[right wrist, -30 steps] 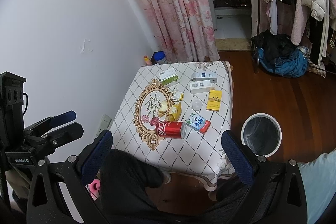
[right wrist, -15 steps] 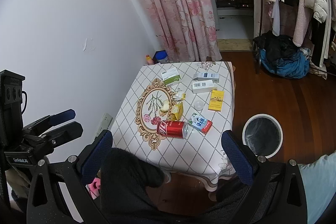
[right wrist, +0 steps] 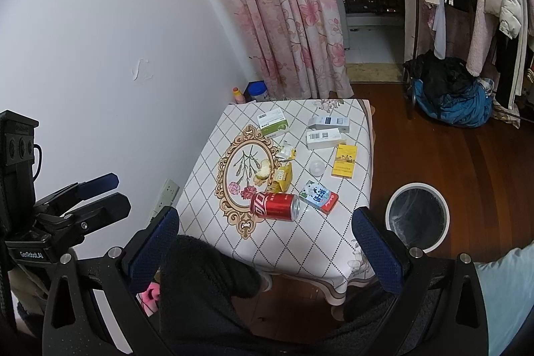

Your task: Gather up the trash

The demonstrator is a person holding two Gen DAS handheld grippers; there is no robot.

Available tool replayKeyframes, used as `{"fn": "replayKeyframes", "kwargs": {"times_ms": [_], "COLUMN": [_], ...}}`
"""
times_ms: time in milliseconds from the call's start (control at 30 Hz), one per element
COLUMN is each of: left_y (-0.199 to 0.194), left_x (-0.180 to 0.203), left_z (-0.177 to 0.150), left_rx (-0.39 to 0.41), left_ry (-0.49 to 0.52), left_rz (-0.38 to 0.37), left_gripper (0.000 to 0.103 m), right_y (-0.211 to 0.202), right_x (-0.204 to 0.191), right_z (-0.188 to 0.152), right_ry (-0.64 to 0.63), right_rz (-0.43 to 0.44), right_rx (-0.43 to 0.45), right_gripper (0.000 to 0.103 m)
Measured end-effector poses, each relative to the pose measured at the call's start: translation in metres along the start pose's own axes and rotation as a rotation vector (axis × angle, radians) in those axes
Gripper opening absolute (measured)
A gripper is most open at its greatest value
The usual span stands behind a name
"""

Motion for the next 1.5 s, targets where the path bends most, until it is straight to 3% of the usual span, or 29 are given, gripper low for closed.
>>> {"fn": "replayKeyframes", "kwargs": {"times_ms": [733, 833, 933, 1067, 1167, 1400, 1500], "left_y": [-0.003, -0.003, 0.008, 0.044, 0.086, 0.21, 0.26], "left_x": [-0.008, -0.015, -0.031, -0.071, -0.101, -0.153, -0.159], "left_z": [0.002, 0.007, 0.013, 0.026, 0.025, 0.006, -0.008], "left_rx": [0.003, 0.0, -0.001, -0.009, -0.048, -0.282, -0.394], "left_ry": [-0.001, -0.008, -0.025, -0.06, -0.089, -0.205, -0.244], "left_rz": [0.0, 0.018, 0.103, 0.285, 0.374, 0.378, 0.34], "left_gripper": [0.103, 0.103, 0.103, 0.103, 0.103, 0.103, 0.103], "right_y": [0.001, 0.002, 0.006, 0.026, 0.065, 0.193, 0.253], "right_x": [0.0, 0.0, 0.002, 0.015, 0.037, 0.12, 0.154], "right_z": [-0.002, -0.003, 0.002, 0.014, 0.021, 0.032, 0.033], "right_ry": [0.002, 0.003, 0.024, 0.072, 0.134, 0.276, 0.315], "right_rz": [0.002, 0.003, -0.005, -0.025, -0.047, -0.119, -0.139], "right_rx": [0.008, 0.009, 0.016, 0.025, -0.011, -0.162, -0.223], "right_gripper": [0.103, 0.103, 0.103, 0.103, 0.103, 0.103, 0.093]}}
Point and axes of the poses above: each gripper's, at about its wrist camera, not at the fingertips, and y roughly the way its jaws point, x to its right, z to its top, the point moved 5 cm from there along y, roughly the way its jaws point, and after that the axes turned 4 degrees about y, right-handed, at the moved point
